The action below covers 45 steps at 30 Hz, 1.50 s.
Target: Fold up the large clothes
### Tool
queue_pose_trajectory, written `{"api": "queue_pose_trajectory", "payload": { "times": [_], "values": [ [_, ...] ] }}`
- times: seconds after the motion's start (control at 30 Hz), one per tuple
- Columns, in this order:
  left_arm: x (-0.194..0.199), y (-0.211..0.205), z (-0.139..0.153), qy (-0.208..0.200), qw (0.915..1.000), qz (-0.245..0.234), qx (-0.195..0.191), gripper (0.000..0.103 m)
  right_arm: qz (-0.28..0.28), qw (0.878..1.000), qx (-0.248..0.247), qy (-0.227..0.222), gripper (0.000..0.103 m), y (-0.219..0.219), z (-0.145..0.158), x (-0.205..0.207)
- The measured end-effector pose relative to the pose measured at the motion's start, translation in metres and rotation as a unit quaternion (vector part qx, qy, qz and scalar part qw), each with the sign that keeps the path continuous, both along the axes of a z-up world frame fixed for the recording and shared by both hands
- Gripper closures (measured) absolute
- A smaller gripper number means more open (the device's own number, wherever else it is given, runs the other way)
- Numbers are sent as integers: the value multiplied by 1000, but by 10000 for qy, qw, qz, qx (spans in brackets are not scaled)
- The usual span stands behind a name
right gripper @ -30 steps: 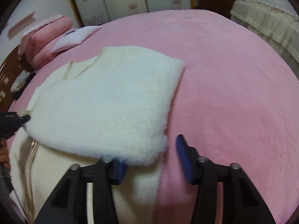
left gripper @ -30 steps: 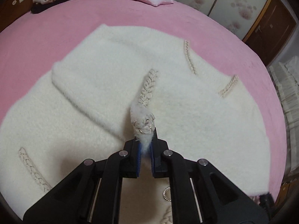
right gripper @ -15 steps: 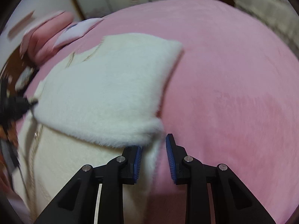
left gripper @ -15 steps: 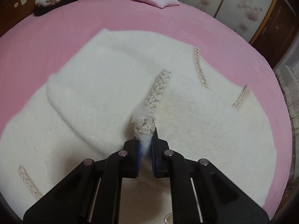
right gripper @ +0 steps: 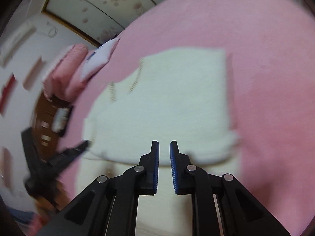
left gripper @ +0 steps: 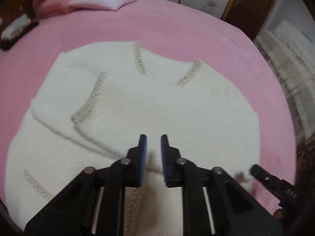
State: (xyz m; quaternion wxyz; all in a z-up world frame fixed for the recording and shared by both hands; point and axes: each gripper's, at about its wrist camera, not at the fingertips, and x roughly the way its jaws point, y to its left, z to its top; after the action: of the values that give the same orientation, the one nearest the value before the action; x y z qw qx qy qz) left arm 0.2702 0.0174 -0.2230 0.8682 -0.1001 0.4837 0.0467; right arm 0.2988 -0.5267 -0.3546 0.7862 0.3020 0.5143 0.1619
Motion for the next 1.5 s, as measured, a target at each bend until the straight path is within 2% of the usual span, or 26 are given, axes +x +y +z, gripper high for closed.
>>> {"api": "queue_pose_trajectory", "payload": {
  "times": [0.03,0.07,0.1,0.2,0.27,0.33,0.37,0.4,0.43,0.5,0.53,0.6,0.67,0.73,0.8,0.87,0.9,0.97,1.07,1.1,1.13,1.2,1.3,1.37,1.43,1.5],
  "values": [
    [6,-13,-7,103,9997,-87,203,94,124,9988,377,287,90,10,-12,6],
    [13,-21,-14,235,9993,-193,224,94,210,9962,594,602,90,23,-27,13],
    [25,-25,-23,408,9986,-268,215,94,235,9951,583,766,90,30,-34,16],
    [38,-20,-50,841,9941,-58,687,94,294,9946,274,962,90,36,-55,15],
    [37,-2,-55,739,9934,171,864,95,108,9955,-89,936,94,18,-59,3],
    [36,18,-59,794,9841,494,1513,98,-170,9942,-584,888,103,-9,-62,-7],
    [36,31,-63,896,9726,680,2032,101,-440,9918,-838,855,103,-34,-64,-19],
    [38,44,-66,994,9655,808,2267,102,-606,9911,-816,863,103,-57,-63,-26],
    [38,59,-71,1096,9661,875,2166,103,-739,9918,-594,860,103,-75,-67,-34],
    [35,80,-73,1128,9749,946,1669,102,-925,9915,-403,820,103,-98,-67,-51],
    [33,82,-74,1107,9764,896,1623,102,-920,9909,-623,763,103,-98,-64,-56],
    [32,72,-75,1134,9712,653,1989,102,-964,9828,-1464,576,103,-89,-50,-64],
    [29,61,-69,1084,9685,630,2153,103,-1057,9779,-1783,267,103,-79,-37,-69],
    [26,54,-55,807,9819,635,1589,103,-699,9893,-1279,117,103,-61,-35,-77],
    [29,43,-46,593,9949,359,739,103,-153,9956,-888,257,103,-38,-48,-79],
    [36,25,-45,578,9983,4,119,103,351,9958,-817,236,103,-15,-60,-82],
    [41,14,-45,571,9983,-93,33,103,432,9956,-802,199,103,-8,-63,-82],
    [56,0,-48,517,9984,-221,111,103,320,9968,-715,167,103,-6,-66,-76],
    [83,-7,-48,394,9989,-232,93,103,-111,9996,-42,257,103,-29,-77,-60],
    [92,-6,-44,360,9991,-205,82,103,-192,9995,-21,247,103,-36,-80,-48],
    [99,-5,-44,322,9992,-173,128,103,-236,9995,-94,195,103,-44,-81,-43],
    [131,15,-51,349,9979,-55,539,103,-185,9993,-298,95,103,-63,-81,-34],
    [150,39,-59,427,9934,255,1034,103,-254,9977,-624,1,103,-103,-73,-33],
    [156,63,-67,481,9948,370,823,103,-496,9928,-1091,-12,103,-139,-67,-40],
    [155,77,-70,462,9971,314,516,102,-754,9876,-1377,1,103,-202,-52,-54],
    [155,79,-69,468,9976,230,463,102,-993,9820,-1607,-47,103,-235,-43,-69]
  ]
}}
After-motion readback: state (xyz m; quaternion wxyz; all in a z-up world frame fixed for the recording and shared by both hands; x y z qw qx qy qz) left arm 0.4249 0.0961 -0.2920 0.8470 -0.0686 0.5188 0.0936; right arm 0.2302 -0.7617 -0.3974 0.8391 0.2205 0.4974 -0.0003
